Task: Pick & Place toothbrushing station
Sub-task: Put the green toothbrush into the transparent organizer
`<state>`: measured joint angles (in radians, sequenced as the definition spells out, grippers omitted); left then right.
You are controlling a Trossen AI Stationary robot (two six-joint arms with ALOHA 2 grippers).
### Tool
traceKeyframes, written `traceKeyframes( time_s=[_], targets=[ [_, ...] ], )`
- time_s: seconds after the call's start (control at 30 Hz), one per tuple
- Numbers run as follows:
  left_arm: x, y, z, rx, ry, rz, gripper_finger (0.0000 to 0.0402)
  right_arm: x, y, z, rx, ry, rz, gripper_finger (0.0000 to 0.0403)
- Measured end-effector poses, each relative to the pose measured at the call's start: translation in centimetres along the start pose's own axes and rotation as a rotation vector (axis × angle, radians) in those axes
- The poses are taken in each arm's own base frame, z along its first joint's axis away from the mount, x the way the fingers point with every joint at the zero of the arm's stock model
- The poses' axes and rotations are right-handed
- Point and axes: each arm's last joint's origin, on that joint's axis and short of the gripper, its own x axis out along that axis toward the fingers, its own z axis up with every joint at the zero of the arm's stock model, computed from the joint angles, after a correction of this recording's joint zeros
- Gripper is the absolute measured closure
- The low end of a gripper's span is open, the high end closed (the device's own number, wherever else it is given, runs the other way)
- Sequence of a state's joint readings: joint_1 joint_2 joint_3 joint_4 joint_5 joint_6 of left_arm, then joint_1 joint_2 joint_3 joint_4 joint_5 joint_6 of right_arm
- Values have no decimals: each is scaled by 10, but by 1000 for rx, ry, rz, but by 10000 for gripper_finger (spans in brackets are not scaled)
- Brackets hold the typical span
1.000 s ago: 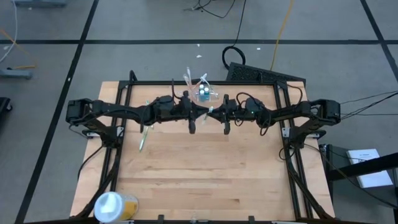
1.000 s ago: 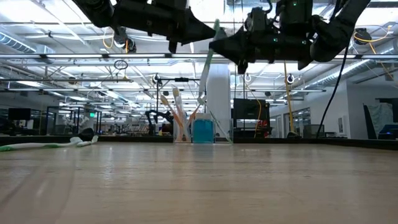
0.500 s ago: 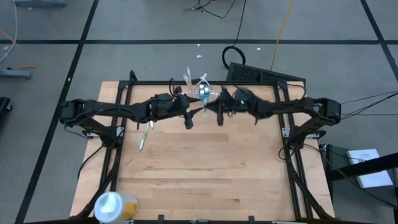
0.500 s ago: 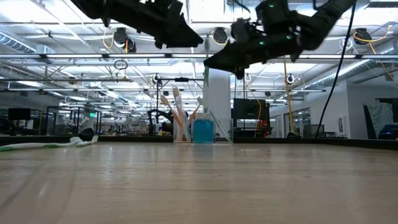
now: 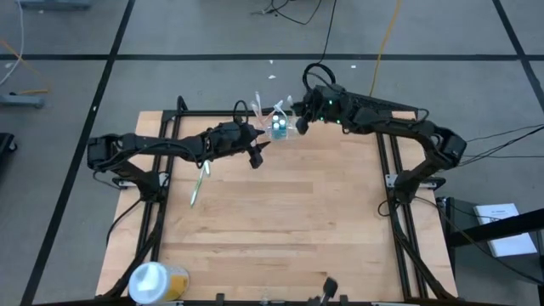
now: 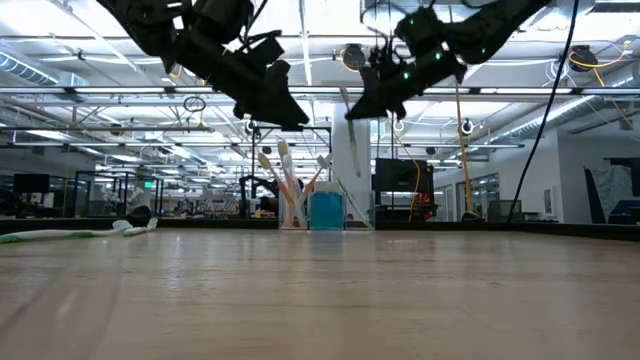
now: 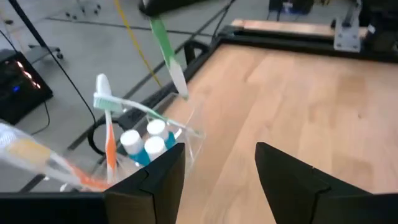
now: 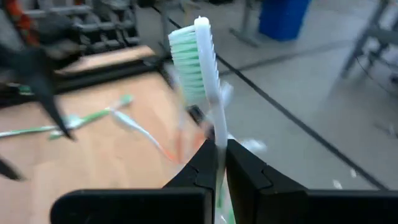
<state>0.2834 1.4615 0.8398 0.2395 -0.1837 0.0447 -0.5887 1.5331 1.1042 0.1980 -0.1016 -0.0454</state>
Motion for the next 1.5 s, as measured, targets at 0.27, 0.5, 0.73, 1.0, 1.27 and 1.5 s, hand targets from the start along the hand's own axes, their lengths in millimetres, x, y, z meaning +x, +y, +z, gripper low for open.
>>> traceKeyframes(
  time_s=[0.27, 0.5, 0.73, 1.0, 1.27, 1.5],
  targets=[
    [13, 2, -8, -9, 2, -34, 199, 21, -30, -28, 71, 87, -67, 393],
    [18, 2, -13, -6, 22, -33, 199, 38, -32, -48, 106, 127, -43, 393],
    [18, 2, -13, -3, 20, -32, 199, 52, -34, -66, 132, 173, -44, 383],
    [18, 2, -13, -3, 20, -31, 199, 54, -34, -69, 132, 176, -45, 374],
    [18, 2, -13, -4, 17, -30, 199, 45, -32, -61, 109, 186, -43, 316],
    [16, 4, -13, 3, 38, 23, 199, 20, -24, -43, 129, 226, -11, 250]
  ],
)
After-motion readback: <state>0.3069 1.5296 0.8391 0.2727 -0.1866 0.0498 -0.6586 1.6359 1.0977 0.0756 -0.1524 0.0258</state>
